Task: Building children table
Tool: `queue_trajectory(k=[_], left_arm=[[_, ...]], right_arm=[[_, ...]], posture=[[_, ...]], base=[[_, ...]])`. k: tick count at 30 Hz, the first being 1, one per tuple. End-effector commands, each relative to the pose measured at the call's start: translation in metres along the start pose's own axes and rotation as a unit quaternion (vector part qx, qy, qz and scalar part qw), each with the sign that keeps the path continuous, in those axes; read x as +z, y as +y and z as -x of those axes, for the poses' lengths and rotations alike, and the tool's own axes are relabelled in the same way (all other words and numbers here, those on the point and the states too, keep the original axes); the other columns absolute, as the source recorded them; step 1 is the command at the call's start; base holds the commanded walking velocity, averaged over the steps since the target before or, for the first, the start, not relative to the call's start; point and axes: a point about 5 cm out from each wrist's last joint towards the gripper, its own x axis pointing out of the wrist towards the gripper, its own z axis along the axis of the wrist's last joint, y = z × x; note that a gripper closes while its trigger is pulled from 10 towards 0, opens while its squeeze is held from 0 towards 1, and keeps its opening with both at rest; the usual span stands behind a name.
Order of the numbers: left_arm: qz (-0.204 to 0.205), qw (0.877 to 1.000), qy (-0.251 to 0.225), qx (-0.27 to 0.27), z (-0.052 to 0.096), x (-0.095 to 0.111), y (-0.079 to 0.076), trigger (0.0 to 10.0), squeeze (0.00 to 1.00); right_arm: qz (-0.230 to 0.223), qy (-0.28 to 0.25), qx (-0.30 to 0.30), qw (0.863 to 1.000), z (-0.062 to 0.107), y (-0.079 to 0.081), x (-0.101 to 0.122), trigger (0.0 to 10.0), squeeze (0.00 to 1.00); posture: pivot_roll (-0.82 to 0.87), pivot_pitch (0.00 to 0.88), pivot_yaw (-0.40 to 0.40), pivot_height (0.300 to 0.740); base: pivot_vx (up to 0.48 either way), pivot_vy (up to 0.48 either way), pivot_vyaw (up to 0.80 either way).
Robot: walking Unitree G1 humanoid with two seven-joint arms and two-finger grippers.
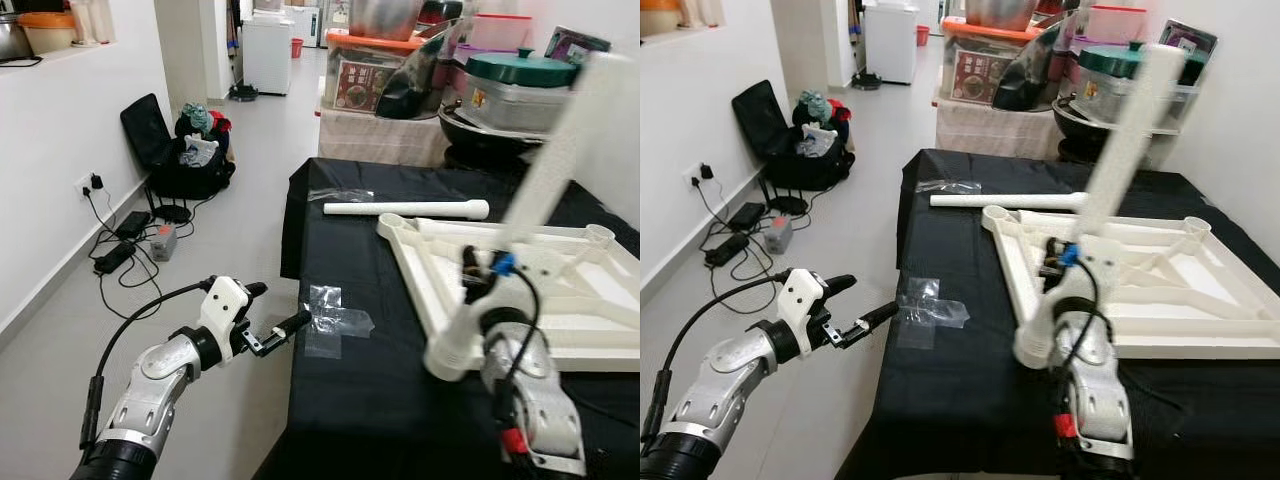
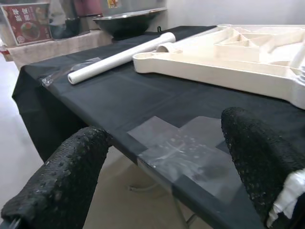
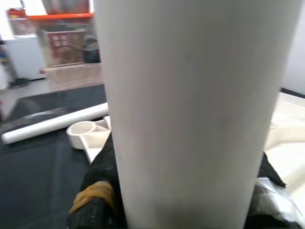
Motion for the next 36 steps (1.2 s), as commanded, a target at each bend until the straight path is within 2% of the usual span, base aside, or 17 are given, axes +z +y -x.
queue_trajectory(k=[1,3,4,5,6,9,10,11,14,17,20,21,24,25,26,31,36], left_arm=[[0.005,1.000,0.005,-0.007,-0.003,-0.002,-0.001,10.0,0.00],[0.005,1.000,0.005,-0.007,-0.003,-0.002,-0.001,10.0,0.00],[0.006,1.000,0.005,-0.007,-0.006,-0.001,-0.002,10.0,0.00],[0.006,1.000,0.001,-0.009,-0.008,0.000,-0.003,10.0,0.00],[0.007,1.000,-0.002,-0.009,-0.009,0.002,-0.004,10.0,0.00],[0.008,1.000,-0.004,-0.007,-0.007,0.002,-0.003,10.0,0.00],[0.009,1.000,-0.002,-0.003,-0.004,0.001,-0.002,10.0,0.00],[0.009,1.000,0.002,0.001,-0.001,-0.001,0.000,10.0,0.00],[0.008,1.000,0.006,0.005,0.001,-0.003,0.002,10.0,0.00],[0.006,1.000,0.004,0.005,-0.002,-0.002,0.003,10.0,0.00],[0.006,1.000,0.002,0.004,-0.003,-0.002,0.002,10.0,0.00],[0.006,1.000,-0.002,0.002,-0.006,0.000,-0.001,10.0,0.00],[0.005,1.000,-0.006,0.000,-0.007,0.001,-0.005,10.0,0.00],[0.005,1.000,-0.006,0.000,-0.007,0.001,-0.005,10.0,0.00],[0.006,1.000,-0.006,0.001,-0.006,0.000,-0.005,10.0,0.00],[0.003,1.000,0.000,0.004,0.000,-0.003,-0.002,10.0,0.00],[0.002,1.000,0.000,-0.001,-0.006,-0.002,-0.003,10.0,0.00]], right_arm=[[-0.005,0.096,0.004,0.995,0.006,-0.002,-0.037,0.1,0.00],[-0.005,0.096,0.004,0.995,0.006,-0.002,-0.037,0.1,0.00],[-0.011,0.091,0.090,0.992,0.010,0.021,-0.034,10.0,0.00],[-0.030,0.081,0.147,0.985,0.012,0.036,-0.029,10.0,0.00],[-0.042,0.066,0.177,0.981,0.012,0.042,-0.023,10.0,1.00],[-0.054,0.052,0.186,0.980,0.008,0.045,-0.016,10.0,1.00],[-0.062,0.039,0.197,0.978,0.003,0.047,-0.008,10.0,0.76],[-0.067,0.019,0.209,0.976,0.000,0.049,0.002,10.0,0.00],[-0.075,-0.018,0.284,0.956,0.001,0.057,0.021,10.0,0.00],[-0.044,-0.066,0.462,0.884,0.020,0.073,0.045,10.0,0.00],[-0.020,-0.074,0.511,0.856,0.028,0.076,0.048,10.0,0.00],[-0.003,-0.077,0.549,0.832,0.034,0.078,0.050,6.0,0.00],[0.008,-0.077,0.578,0.812,0.036,0.079,0.052,6.0,0.00],[0.008,-0.077,0.578,0.812,0.036,0.079,0.052,6.0,0.00],[0.007,-0.076,0.581,0.810,0.036,0.080,0.050,0.0,0.00],[0.053,-0.065,0.534,0.841,0.026,0.079,0.033,0.0,0.00],[0.077,0.008,0.352,0.933,-0.002,0.051,0.009,0.0,0.00]], posture=[[-0.01,0.000,-0.058,0.740],[-0.01,0.000,-0.058,0.740],[0.00,0.000,-0.063,0.740],[0.00,0.000,-0.069,0.740],[0.01,0.000,-0.076,0.740],[0.02,0.000,-0.079,0.740],[0.02,0.000,-0.079,0.740],[0.01,0.000,-0.080,0.740],[0.01,0.000,-0.085,0.740],[0.01,0.000,-0.088,0.740],[0.01,0.000,-0.088,0.740],[0.02,0.000,-0.097,0.740],[0.02,0.000,-0.097,0.740],[0.02,0.000,-0.097,0.740],[0.03,0.000,-0.103,0.740],[0.02,0.000,-0.094,0.740],[0.00,0.000,-0.079,0.740]], base=[[0.000,0.000,0.00],[0.000,0.000,0.00],[0.000,0.000,0.00],[0.000,0.000,0.00],[0.000,0.000,0.00],[0.000,0.000,0.00],[0.000,0.000,0.00],[0.000,0.000,0.00],[0.000,0.000,0.00],[0.000,0.000,0.00],[0.000,0.000,0.00],[0.000,0.000,0.00],[0.000,0.000,0.00],[0.000,0.000,0.00],[0.000,0.000,0.00],[0.000,0.000,0.00],[0.000,0.000,0.00]])
